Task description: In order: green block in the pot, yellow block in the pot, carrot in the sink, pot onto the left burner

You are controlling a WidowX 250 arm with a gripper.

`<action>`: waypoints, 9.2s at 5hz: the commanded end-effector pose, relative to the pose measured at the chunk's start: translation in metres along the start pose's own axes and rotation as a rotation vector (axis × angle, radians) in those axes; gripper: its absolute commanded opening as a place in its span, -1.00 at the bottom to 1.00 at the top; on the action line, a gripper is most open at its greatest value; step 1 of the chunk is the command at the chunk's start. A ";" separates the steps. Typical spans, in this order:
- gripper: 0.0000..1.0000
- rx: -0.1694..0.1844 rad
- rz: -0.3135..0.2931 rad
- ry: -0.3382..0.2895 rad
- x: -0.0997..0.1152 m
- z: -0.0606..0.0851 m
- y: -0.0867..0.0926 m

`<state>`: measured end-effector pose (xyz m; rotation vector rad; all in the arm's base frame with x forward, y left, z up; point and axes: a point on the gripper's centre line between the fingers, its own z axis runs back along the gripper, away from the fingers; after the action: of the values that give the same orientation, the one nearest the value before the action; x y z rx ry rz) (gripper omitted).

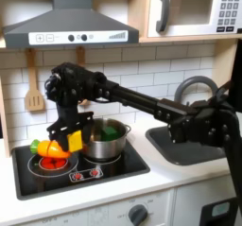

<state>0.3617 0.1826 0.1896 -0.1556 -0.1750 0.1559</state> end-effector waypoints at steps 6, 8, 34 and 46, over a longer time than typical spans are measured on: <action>-1.00 -0.016 -0.130 0.053 0.021 -0.014 -0.063; -0.13 -0.006 -0.122 0.064 0.020 -0.015 -0.058; 1.00 0.118 0.597 0.008 0.038 -0.022 0.035; -1.00 0.161 0.565 -0.034 0.036 -0.047 0.042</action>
<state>0.3992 0.2234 0.1385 -0.0349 -0.1376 0.7359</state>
